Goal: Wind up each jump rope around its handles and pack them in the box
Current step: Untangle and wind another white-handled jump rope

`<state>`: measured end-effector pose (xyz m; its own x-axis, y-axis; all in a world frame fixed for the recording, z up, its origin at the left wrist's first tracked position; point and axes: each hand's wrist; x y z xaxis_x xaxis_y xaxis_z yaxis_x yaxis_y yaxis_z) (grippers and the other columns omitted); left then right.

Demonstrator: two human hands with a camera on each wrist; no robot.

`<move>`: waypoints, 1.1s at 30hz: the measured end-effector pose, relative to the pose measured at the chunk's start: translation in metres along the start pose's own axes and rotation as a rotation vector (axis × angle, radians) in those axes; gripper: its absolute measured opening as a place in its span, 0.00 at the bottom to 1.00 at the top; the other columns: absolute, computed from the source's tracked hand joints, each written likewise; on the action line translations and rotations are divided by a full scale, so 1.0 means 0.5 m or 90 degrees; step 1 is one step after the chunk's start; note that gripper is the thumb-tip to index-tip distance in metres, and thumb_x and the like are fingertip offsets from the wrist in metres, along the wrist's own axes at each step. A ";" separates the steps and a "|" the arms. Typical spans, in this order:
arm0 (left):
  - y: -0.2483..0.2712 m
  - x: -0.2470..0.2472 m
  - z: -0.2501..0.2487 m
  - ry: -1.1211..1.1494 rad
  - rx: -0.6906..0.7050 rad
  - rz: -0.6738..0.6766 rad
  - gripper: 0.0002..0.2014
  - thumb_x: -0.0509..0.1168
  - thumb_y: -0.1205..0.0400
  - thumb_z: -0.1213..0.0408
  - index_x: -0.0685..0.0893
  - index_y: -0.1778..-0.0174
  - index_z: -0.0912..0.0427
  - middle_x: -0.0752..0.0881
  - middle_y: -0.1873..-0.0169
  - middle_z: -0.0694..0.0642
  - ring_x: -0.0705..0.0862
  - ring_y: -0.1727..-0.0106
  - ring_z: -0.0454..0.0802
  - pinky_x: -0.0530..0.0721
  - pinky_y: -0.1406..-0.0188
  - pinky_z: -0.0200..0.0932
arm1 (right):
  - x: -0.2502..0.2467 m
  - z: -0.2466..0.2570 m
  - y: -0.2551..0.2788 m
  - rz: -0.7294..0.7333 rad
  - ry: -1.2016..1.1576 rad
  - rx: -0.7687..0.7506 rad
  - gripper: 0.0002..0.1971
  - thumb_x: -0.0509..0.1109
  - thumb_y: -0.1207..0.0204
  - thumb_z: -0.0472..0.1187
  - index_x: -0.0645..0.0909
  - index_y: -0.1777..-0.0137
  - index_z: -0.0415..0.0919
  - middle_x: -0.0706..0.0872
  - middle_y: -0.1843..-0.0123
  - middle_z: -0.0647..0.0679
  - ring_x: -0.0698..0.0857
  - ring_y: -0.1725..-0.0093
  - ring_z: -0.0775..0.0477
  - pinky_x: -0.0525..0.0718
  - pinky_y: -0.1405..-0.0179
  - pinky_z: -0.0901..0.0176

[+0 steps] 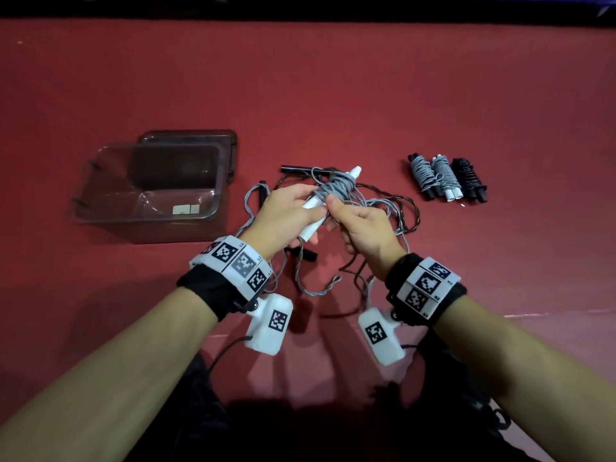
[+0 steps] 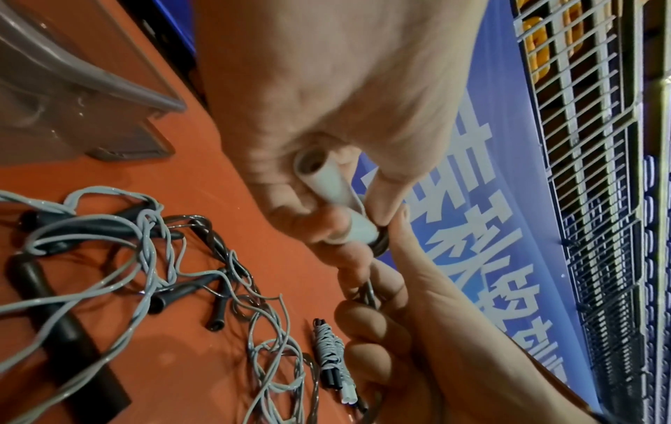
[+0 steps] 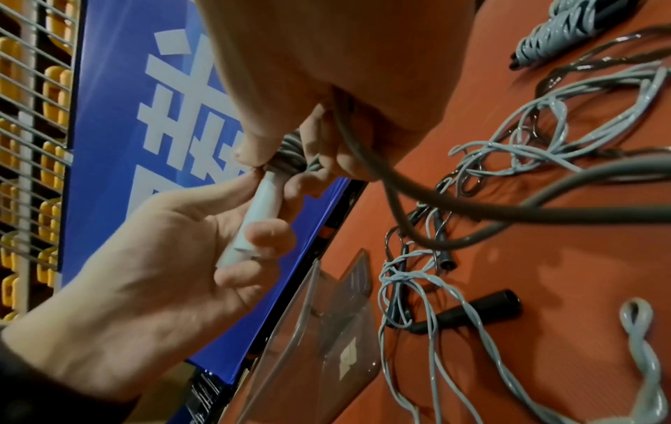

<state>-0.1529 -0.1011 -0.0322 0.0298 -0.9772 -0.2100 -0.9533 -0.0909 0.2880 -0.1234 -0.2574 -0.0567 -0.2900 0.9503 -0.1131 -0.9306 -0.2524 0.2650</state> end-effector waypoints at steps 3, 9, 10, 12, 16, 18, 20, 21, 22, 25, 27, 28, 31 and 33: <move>0.001 -0.001 0.008 -0.022 0.053 -0.031 0.14 0.68 0.15 0.72 0.86 0.41 0.48 0.93 0.57 0.64 0.86 0.73 0.53 0.81 0.79 0.40 | 0.006 -0.002 -0.001 0.038 -0.005 0.025 0.28 0.67 0.16 0.61 0.83 0.68 0.38 0.69 0.76 0.40 0.61 0.81 0.50 0.63 0.79 0.63; -0.008 -0.029 0.034 -0.055 0.059 -0.164 0.19 0.70 0.17 0.71 0.84 0.52 0.35 0.93 0.58 0.53 0.92 0.62 0.64 0.92 0.59 0.60 | 0.023 -0.019 -0.003 0.151 0.129 0.021 0.17 0.68 0.14 0.48 0.85 0.47 0.31 0.72 0.76 0.56 0.68 0.78 0.53 0.71 0.75 0.58; -0.007 -0.032 0.034 -0.071 0.059 -0.170 0.19 0.71 0.18 0.70 0.83 0.52 0.34 0.92 0.59 0.50 0.93 0.60 0.63 0.93 0.58 0.61 | 0.022 -0.018 -0.003 0.156 0.173 0.012 0.16 0.69 0.14 0.46 0.83 0.48 0.30 0.72 0.76 0.56 0.70 0.78 0.52 0.74 0.74 0.57; -0.010 -0.035 0.040 -0.090 0.054 -0.177 0.16 0.71 0.19 0.67 0.84 0.50 0.35 0.93 0.58 0.49 0.93 0.59 0.60 0.93 0.57 0.62 | 0.017 -0.009 0.000 0.164 0.218 0.007 0.18 0.68 0.14 0.49 0.83 0.51 0.30 0.71 0.76 0.54 0.72 0.77 0.50 0.79 0.73 0.53; -0.019 -0.050 0.053 -0.149 0.043 -0.188 0.12 0.69 0.27 0.49 0.87 0.47 0.32 0.93 0.56 0.44 0.93 0.56 0.54 0.92 0.53 0.63 | 0.007 0.035 0.009 0.203 0.308 -0.049 0.21 0.66 0.13 0.53 0.86 0.60 0.39 0.71 0.77 0.54 0.68 0.79 0.52 0.70 0.76 0.60; -0.018 -0.054 0.040 -0.257 0.027 -0.167 0.15 0.68 0.25 0.46 0.84 0.42 0.30 0.93 0.54 0.45 0.92 0.53 0.58 0.90 0.47 0.60 | 0.004 0.061 0.014 0.227 0.451 -0.132 0.19 0.67 0.15 0.50 0.81 0.66 0.40 0.78 0.73 0.48 0.74 0.74 0.47 0.74 0.71 0.53; -0.013 -0.052 0.024 -0.448 0.034 -0.140 0.15 0.69 0.19 0.48 0.85 0.36 0.34 0.91 0.48 0.49 0.88 0.43 0.60 0.84 0.42 0.53 | 0.001 0.085 0.020 0.247 0.641 -0.220 0.18 0.66 0.16 0.49 0.77 0.66 0.41 0.82 0.68 0.46 0.82 0.64 0.41 0.76 0.64 0.49; -0.013 -0.051 0.020 -0.528 0.046 -0.109 0.15 0.69 0.17 0.50 0.85 0.34 0.35 0.90 0.45 0.50 0.86 0.39 0.60 0.81 0.42 0.51 | -0.001 0.100 0.025 0.248 0.742 -0.264 0.17 0.65 0.16 0.52 0.77 0.64 0.43 0.82 0.66 0.48 0.84 0.58 0.39 0.74 0.63 0.50; -0.009 -0.050 0.011 -0.587 0.057 -0.050 0.15 0.69 0.17 0.51 0.85 0.34 0.35 0.89 0.46 0.50 0.86 0.38 0.59 0.78 0.45 0.50 | -0.004 0.117 0.028 0.239 0.825 -0.306 0.16 0.64 0.16 0.55 0.79 0.61 0.46 0.83 0.63 0.49 0.85 0.55 0.39 0.72 0.62 0.52; -0.004 -0.055 -0.005 -0.689 0.072 0.151 0.12 0.70 0.17 0.50 0.84 0.37 0.36 0.82 0.54 0.48 0.85 0.40 0.59 0.72 0.52 0.47 | -0.022 0.156 0.019 0.241 0.868 -0.375 0.13 0.71 0.23 0.61 0.87 0.46 0.57 0.90 0.53 0.55 0.86 0.48 0.45 0.79 0.57 0.52; 0.001 -0.058 -0.015 -0.730 0.103 0.219 0.18 0.71 0.17 0.46 0.78 0.32 0.40 0.83 0.55 0.48 0.85 0.44 0.60 0.72 0.56 0.48 | -0.037 0.160 0.002 0.285 0.797 -0.381 0.13 0.77 0.28 0.60 0.87 0.46 0.58 0.88 0.49 0.59 0.85 0.46 0.51 0.82 0.53 0.52; 0.002 -0.058 -0.021 -0.732 0.126 0.231 0.21 0.71 0.18 0.45 0.74 0.33 0.43 0.84 0.55 0.49 0.85 0.49 0.58 0.72 0.59 0.49 | -0.046 0.155 -0.007 0.312 0.757 -0.382 0.14 0.77 0.29 0.61 0.87 0.47 0.58 0.87 0.49 0.60 0.85 0.46 0.52 0.82 0.52 0.51; 0.005 -0.059 -0.033 -0.700 0.153 0.250 0.21 0.74 0.19 0.50 0.66 0.46 0.48 0.85 0.54 0.48 0.83 0.54 0.54 0.70 0.65 0.51 | -0.068 0.129 -0.023 0.320 0.691 -0.381 0.18 0.68 0.25 0.70 0.88 0.46 0.62 0.88 0.47 0.64 0.85 0.45 0.57 0.84 0.49 0.47; 0.002 -0.063 -0.040 -0.683 0.150 0.258 0.18 0.74 0.19 0.53 0.70 0.48 0.49 0.84 0.53 0.41 0.82 0.51 0.53 0.71 0.60 0.50 | -0.075 0.111 -0.027 0.303 0.659 -0.384 0.17 0.66 0.23 0.68 0.89 0.45 0.63 0.86 0.49 0.68 0.83 0.45 0.62 0.83 0.47 0.50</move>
<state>-0.1486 -0.0740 -0.0067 -0.4506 -0.2540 -0.8558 -0.8705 0.3377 0.3581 -0.0877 -0.2793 -0.0028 -0.4046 0.2296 -0.8852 -0.5627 -0.8255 0.0431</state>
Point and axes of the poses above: each hand's wrist, its own y-axis away from the middle knuckle, its own x-axis out of the palm, z = x × y
